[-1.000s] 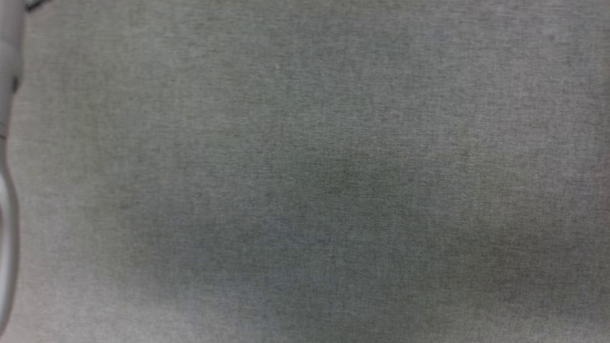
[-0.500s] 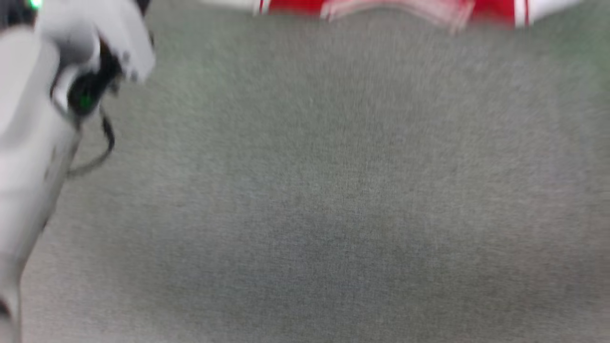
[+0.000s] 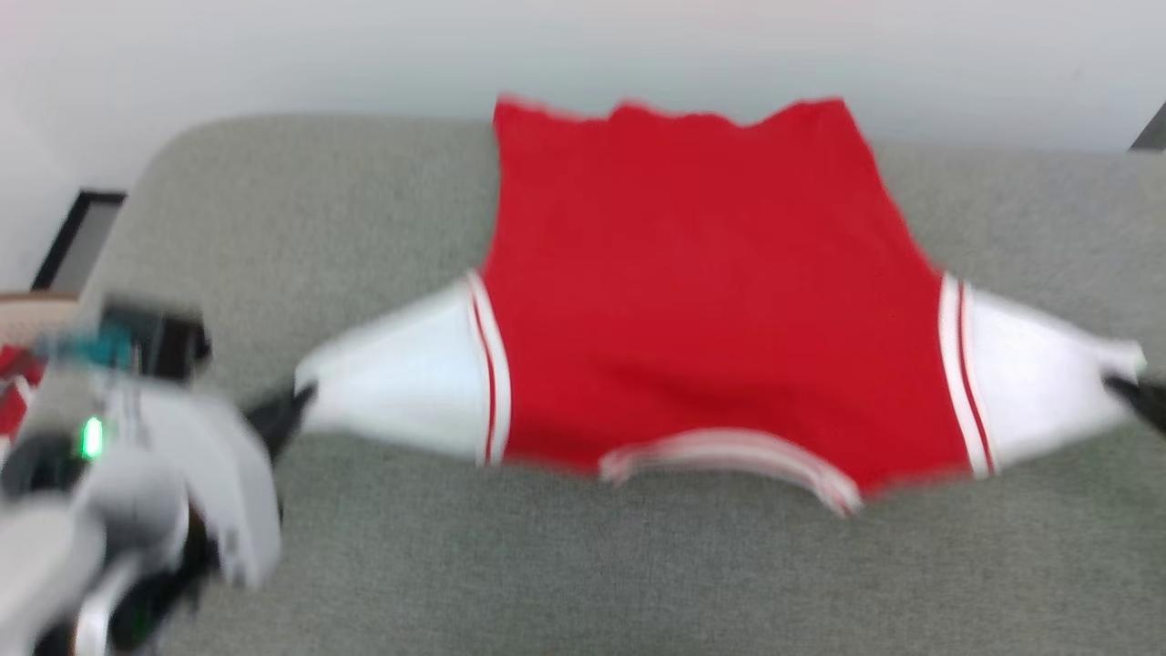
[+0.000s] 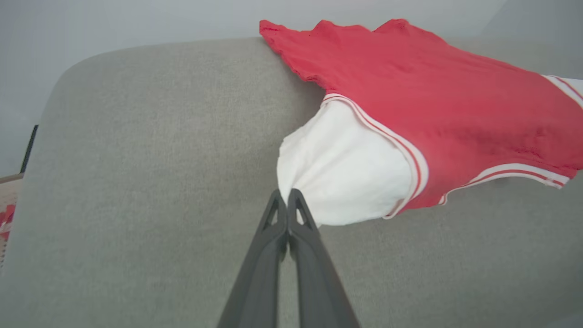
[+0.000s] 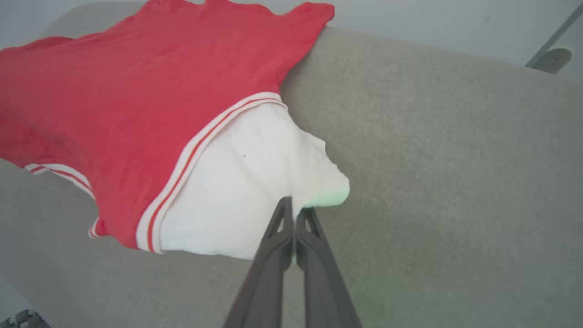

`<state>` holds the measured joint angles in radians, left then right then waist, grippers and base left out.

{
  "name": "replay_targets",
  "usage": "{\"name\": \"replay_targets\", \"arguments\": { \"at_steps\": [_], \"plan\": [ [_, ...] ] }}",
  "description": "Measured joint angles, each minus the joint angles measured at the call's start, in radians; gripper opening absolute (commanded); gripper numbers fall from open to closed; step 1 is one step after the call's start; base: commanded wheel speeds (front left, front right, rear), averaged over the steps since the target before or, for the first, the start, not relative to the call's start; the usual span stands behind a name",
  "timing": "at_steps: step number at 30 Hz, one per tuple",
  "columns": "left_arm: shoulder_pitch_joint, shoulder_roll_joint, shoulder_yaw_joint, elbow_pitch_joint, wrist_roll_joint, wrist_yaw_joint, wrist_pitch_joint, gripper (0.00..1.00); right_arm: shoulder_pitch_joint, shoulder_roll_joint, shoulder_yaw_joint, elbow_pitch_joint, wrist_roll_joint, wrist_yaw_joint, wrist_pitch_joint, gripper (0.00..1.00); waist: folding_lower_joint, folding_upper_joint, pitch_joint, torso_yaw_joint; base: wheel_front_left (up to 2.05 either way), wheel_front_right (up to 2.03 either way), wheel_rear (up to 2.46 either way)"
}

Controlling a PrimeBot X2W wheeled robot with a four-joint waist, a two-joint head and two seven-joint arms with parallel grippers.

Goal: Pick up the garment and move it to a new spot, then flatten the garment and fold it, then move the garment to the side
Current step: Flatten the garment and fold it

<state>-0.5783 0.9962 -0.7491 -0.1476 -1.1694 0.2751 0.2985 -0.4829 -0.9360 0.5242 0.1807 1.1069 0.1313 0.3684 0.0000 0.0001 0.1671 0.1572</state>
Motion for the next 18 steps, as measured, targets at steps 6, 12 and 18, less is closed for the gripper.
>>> {"name": "replay_targets", "arguments": {
  "at_steps": [6, 12, 18],
  "plan": [
    [0.267, 0.15, 0.019, -0.277, -0.071, 0.192, -0.086, 0.0, 0.287, -0.094, -0.096, -0.118, 0.068, 0.0, 0.055, 0.0, 0.0, 0.0, -0.068, -0.012, 0.0, 0.0, 0.0],
    [0.398, 0.174, 0.021, -0.338, -0.09, 0.243, -0.197, 0.0, 0.5, -0.095, -0.214, -0.199, 0.079, 0.0, 0.065, 0.0, 0.0, 0.0, -0.055, -0.013, 0.0, 0.0, 0.0],
    [0.422, 0.119, -0.008, -0.251, -0.058, 0.192, -0.259, 0.0, 0.569, 0.0, -0.266, -0.27, -0.011, 0.0, 0.134, 0.0, -0.0001, 0.0, -0.032, -0.019, 0.0, 0.0, 0.0]
  ]
}}
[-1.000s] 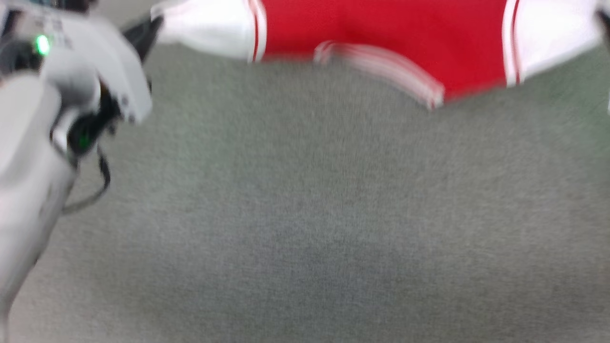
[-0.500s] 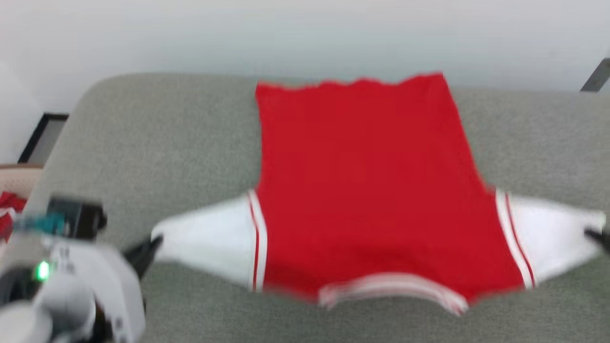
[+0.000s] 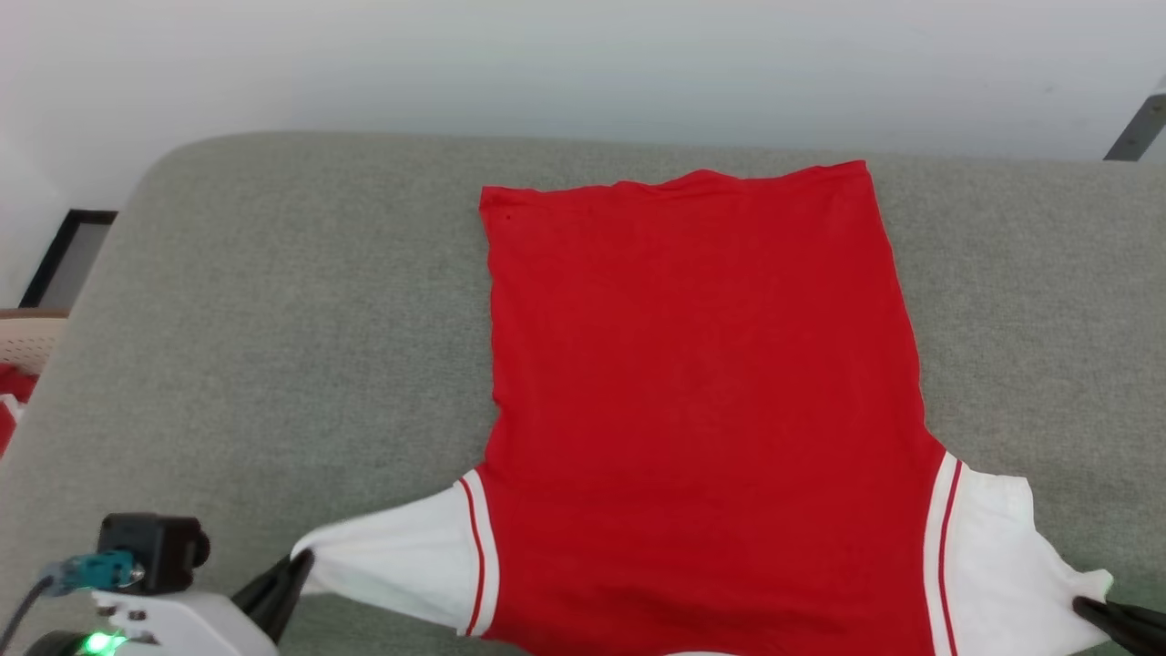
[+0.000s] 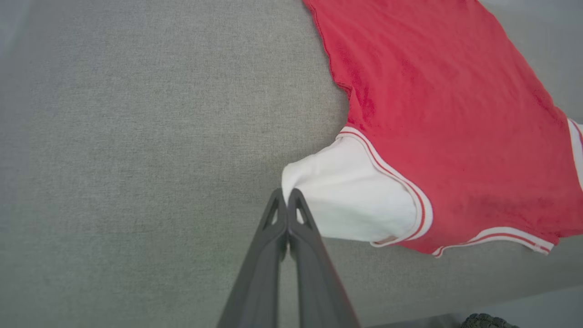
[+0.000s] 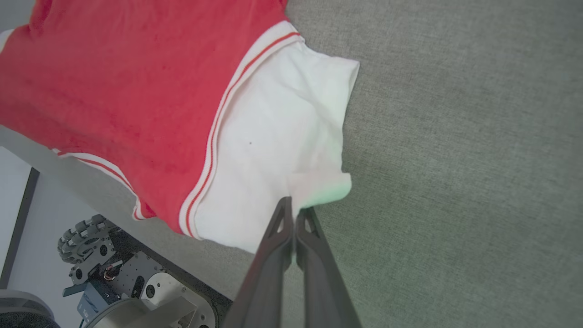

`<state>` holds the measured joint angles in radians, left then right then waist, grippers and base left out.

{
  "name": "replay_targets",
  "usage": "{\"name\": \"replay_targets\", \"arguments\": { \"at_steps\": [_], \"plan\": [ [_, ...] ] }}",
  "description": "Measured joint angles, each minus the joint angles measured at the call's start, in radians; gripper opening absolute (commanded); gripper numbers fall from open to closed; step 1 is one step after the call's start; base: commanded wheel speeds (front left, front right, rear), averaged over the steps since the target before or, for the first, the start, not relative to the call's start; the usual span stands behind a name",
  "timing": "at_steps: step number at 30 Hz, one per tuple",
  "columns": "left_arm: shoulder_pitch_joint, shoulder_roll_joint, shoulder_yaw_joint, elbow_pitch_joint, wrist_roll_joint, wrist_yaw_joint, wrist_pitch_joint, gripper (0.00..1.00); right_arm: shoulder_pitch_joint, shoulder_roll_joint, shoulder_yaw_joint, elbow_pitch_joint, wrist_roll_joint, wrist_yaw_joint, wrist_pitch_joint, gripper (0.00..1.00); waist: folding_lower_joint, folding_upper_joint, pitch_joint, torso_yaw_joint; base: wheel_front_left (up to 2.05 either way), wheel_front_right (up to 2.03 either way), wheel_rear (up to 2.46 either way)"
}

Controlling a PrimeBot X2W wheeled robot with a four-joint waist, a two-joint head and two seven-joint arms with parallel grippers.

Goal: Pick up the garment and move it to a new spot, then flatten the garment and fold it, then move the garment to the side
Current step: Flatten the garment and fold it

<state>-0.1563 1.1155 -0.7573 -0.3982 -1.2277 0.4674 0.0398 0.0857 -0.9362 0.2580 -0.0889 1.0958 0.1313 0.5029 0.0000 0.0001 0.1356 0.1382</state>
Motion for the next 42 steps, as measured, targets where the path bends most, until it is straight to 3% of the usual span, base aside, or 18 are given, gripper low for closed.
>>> {"name": "replay_targets", "arguments": {
  "at_steps": [6, 7, 8, 14, 18, 24, 29, 36, 42],
  "plan": [
    [-0.028, -0.074, -0.019, 0.076, 0.029, -0.049, -0.024, 0.0, -0.004, 0.111, -0.024, -0.027, -0.113, 0.0, 0.085, 0.0, 0.0, 0.0, 0.019, -0.009, 0.0, 0.0, 0.0],
    [-0.034, -0.081, -0.024, 0.086, 0.034, -0.055, -0.023, 0.0, -0.008, 0.125, -0.027, -0.029, -0.133, 0.0, 0.097, 0.41, 0.0, 0.0, 0.022, -0.01, 0.0, 0.0, 0.0],
    [-0.037, -0.087, -0.03, 0.095, 0.039, -0.058, -0.022, 0.0, -0.016, 0.139, -0.034, -0.03, -0.154, 0.0, 0.106, 1.0, 0.0, 0.0, 0.024, -0.012, 0.0, 0.0, 0.0],
    [-0.045, -0.123, -0.039, 0.126, 0.057, -0.063, -0.041, 0.0, -0.035, 0.199, -0.092, -0.058, -0.246, 0.0, 0.219, 1.0, 0.0, 0.0, 0.033, -0.018, 0.0, 0.0, 0.0],
    [-0.048, -0.15, -0.048, 0.139, 0.068, -0.062, -0.054, 0.0, -0.056, 0.249, -0.181, -0.141, -0.271, 0.0, 0.285, 1.0, 0.0001, 0.0, 0.04, -0.013, 0.0, 0.0, 0.0],
    [-0.093, -0.202, -0.059, 0.144, 0.105, -0.071, -0.067, 0.0, -0.275, 0.319, -0.252, -0.193, -0.379, 0.0, 0.313, 1.0, 0.0, 0.0, 0.065, 0.014, 0.0, 0.0, 0.0],
    [-0.165, -0.264, -0.081, 0.154, 0.14, -0.1, -0.058, 0.0, -0.54, 0.352, -0.226, -0.026, -0.47, 0.0, 0.244, 1.0, 0.0, 0.0, 0.102, 0.057, 0.0, 0.0, 0.0],
    [-0.283, -0.377, -0.117, 0.207, 0.192, -0.168, -0.057, 0.0, -0.854, 0.34, -0.141, 0.325, -0.553, 0.0, 0.185, 1.0, 0.0001, 0.0, 0.181, 0.142, 0.0, 0.0, 0.0],
    [-0.351, -0.464, -0.147, 0.267, 0.213, -0.223, -0.058, 0.0, -1.025, 0.316, -0.093, 0.579, -0.605, 0.0, 0.199, 1.0, 0.0, 0.0, 0.251, 0.23, 0.0, 0.0, 0.0]
  ]
}}
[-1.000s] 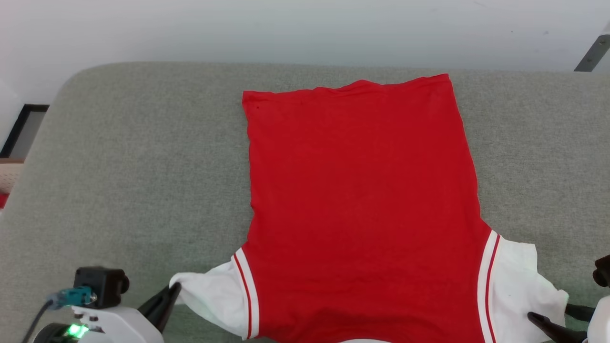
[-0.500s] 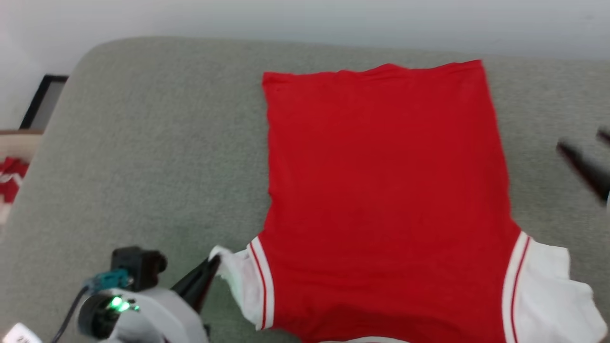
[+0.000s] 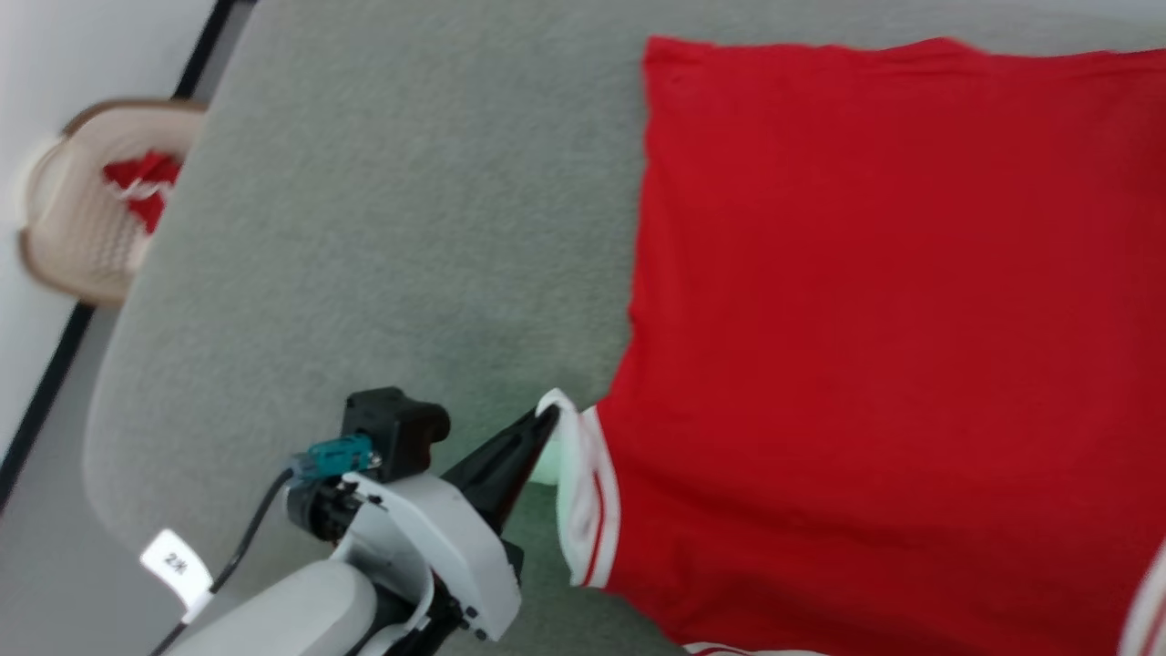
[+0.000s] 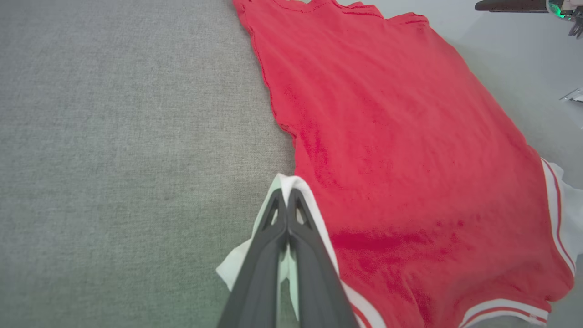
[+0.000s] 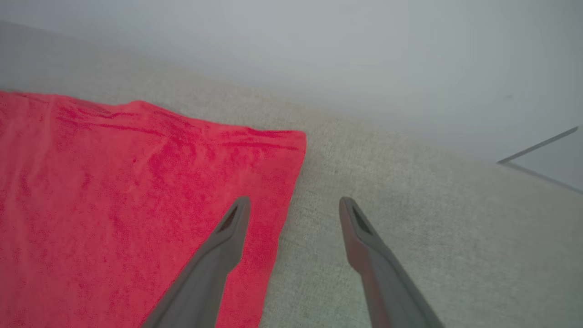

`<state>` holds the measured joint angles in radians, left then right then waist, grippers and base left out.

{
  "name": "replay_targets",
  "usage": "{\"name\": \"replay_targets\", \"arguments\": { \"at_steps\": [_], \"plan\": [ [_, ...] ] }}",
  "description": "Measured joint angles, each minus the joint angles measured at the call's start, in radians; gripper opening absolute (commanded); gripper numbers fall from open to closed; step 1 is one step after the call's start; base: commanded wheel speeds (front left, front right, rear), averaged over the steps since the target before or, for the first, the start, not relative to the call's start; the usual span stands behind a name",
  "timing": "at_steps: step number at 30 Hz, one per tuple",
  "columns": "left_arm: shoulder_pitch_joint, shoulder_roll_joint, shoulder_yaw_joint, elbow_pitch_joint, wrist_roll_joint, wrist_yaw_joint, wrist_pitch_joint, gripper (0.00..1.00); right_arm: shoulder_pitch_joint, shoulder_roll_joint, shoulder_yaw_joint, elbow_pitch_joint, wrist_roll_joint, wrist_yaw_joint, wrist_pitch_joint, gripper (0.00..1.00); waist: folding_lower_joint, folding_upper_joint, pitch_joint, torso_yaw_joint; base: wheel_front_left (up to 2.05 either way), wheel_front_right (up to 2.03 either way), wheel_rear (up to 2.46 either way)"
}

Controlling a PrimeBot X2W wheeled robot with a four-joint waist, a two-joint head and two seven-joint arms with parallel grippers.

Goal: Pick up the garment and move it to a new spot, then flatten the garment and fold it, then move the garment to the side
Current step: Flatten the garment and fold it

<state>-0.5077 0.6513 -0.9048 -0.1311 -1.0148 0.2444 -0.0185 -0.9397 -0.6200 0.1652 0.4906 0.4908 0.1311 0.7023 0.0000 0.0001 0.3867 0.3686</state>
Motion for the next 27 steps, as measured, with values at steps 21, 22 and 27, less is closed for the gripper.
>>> {"name": "replay_targets", "arguments": {
  "at_steps": [21, 22, 27],
  "plan": [
    [-0.043, -0.092, -0.007, 0.125, -0.017, -0.086, -0.049, 0.0, -0.246, 0.008, -0.016, 0.343, -0.08, -0.001, 0.145, 0.0, 0.0, 0.0, 0.156, 0.161, 0.0, 0.0, 0.0],
    [-0.043, -0.091, -0.005, 0.13, -0.017, -0.086, -0.053, 0.0, -0.246, 0.012, -0.012, 0.343, -0.08, -0.001, 0.142, 0.0, 0.0, 0.0, 0.154, 0.157, 0.0, 0.0, 0.0],
    [-0.039, -0.069, 0.007, 0.144, -0.022, -0.086, -0.061, 0.0, -0.216, 0.024, 0.042, 0.307, -0.048, -0.001, 0.135, 0.0, 0.0, 0.0, 0.124, 0.13, 0.0, 0.0, 0.0]
  ]
}}
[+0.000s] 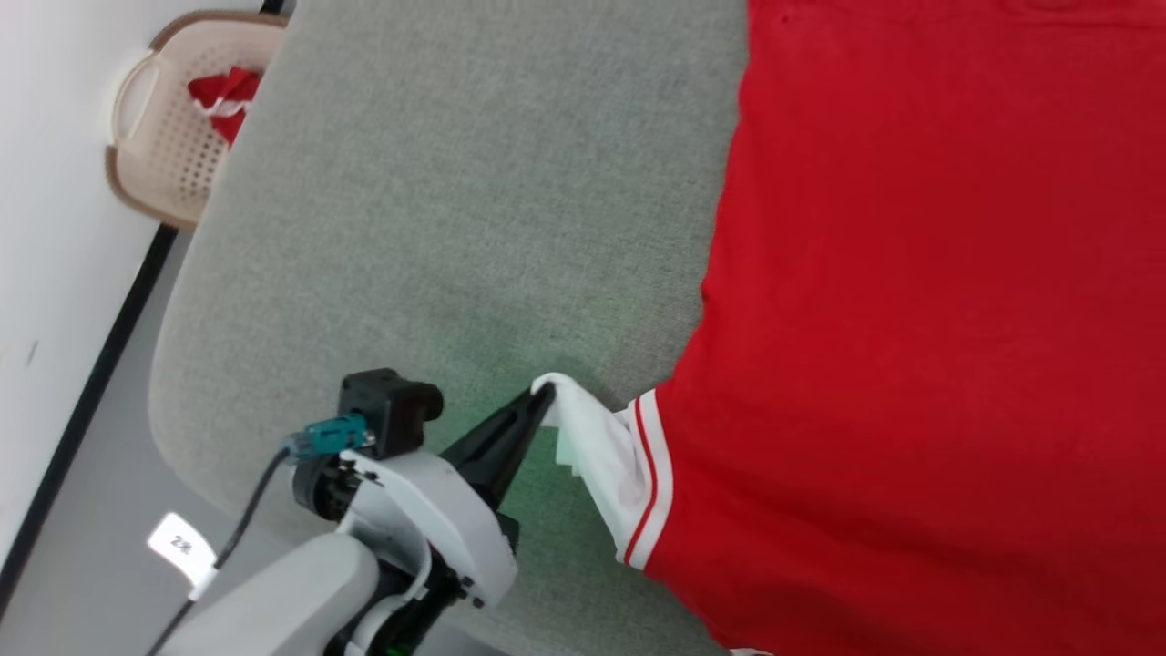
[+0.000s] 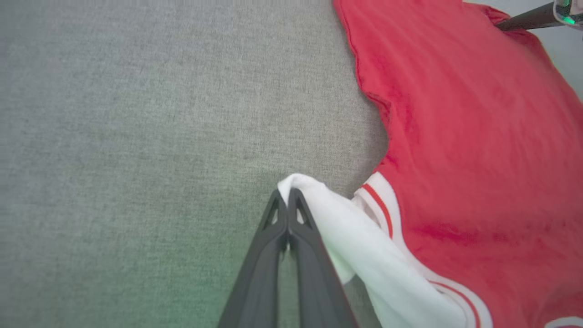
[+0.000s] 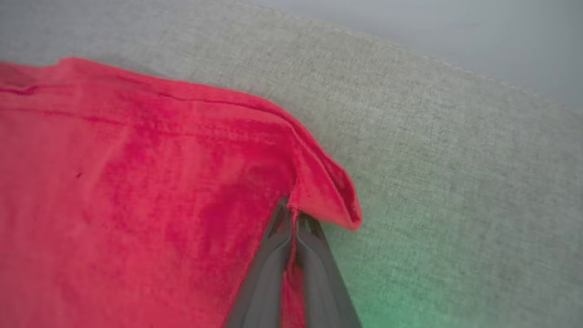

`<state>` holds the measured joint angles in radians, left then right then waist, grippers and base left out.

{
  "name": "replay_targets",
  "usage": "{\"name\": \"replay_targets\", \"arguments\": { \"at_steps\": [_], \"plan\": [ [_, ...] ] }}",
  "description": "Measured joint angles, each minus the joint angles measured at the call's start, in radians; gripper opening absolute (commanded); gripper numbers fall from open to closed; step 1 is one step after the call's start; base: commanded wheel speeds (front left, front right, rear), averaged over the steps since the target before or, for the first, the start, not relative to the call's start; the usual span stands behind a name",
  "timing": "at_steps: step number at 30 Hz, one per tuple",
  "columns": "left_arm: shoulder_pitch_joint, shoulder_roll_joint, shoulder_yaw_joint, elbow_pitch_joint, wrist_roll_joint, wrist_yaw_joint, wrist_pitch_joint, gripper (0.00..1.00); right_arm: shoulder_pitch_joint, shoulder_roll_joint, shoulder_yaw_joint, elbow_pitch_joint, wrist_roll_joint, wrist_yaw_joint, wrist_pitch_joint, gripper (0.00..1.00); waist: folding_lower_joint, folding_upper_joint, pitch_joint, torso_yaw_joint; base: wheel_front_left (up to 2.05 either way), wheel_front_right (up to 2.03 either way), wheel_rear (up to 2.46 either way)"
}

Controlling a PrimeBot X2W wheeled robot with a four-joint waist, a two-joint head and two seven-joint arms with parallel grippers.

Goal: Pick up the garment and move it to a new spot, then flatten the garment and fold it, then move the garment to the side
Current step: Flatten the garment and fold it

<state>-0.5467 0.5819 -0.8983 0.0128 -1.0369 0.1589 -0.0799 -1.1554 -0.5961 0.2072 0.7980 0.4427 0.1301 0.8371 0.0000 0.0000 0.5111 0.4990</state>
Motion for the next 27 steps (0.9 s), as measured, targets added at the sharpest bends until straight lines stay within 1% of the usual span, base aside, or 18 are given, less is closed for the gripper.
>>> {"name": "replay_targets", "arguments": {
  "at_steps": [5, 9, 14, 17, 21, 24, 27],
  "plan": [
    [0.023, 0.041, 0.014, 0.0, -0.003, 0.016, -0.003, 0.0, 0.102, -0.009, 0.054, -0.105, 0.118, 0.0, -0.01, 0.0, 0.0, 0.0, -0.047, -0.043, 0.0, 0.0, 0.0],
    [0.052, 0.075, 0.024, -0.007, -0.014, 0.036, 0.0, 0.0, 0.222, -0.05, 0.093, -0.234, 0.198, 0.0, -0.013, 0.0, 0.0, 0.0, -0.091, -0.083, 0.0, 0.0, 0.0],
    [0.09, 0.116, 0.033, -0.029, -0.025, 0.063, 0.0, 0.0, 0.404, -0.095, 0.087, -0.402, 0.29, 0.0, -0.032, 0.0, 0.0, 0.0, -0.147, -0.137, 0.0, 0.0, 0.0],
    [0.116, 0.142, 0.039, -0.041, -0.03, 0.077, 0.0, 0.0, 0.528, -0.106, 0.058, -0.497, 0.316, 0.0, -0.047, 0.0, 0.0, 0.0, -0.177, -0.173, 0.0, 0.0, 0.0],
    [0.139, 0.165, 0.046, -0.063, -0.039, 0.093, -0.001, 0.0, 0.698, -0.102, -0.017, -0.597, 0.34, 0.0, -0.063, 0.0, 0.0, 0.0, -0.215, -0.217, 0.0, 0.0, 0.0],
    [0.154, 0.18, 0.05, -0.077, -0.044, 0.105, -0.001, 0.0, 0.829, -0.073, -0.083, -0.665, 0.336, 0.0, -0.076, 0.0, 0.0, 0.0, -0.239, -0.247, 0.0, 0.0, 0.0],
    [0.167, 0.187, 0.052, -0.093, -0.047, 0.114, -0.004, 0.0, 0.95, -0.024, -0.144, -0.724, 0.322, 0.0, -0.081, 0.0, 0.0001, 0.0, -0.259, -0.275, 0.0, 0.0, 0.0]
  ]
}}
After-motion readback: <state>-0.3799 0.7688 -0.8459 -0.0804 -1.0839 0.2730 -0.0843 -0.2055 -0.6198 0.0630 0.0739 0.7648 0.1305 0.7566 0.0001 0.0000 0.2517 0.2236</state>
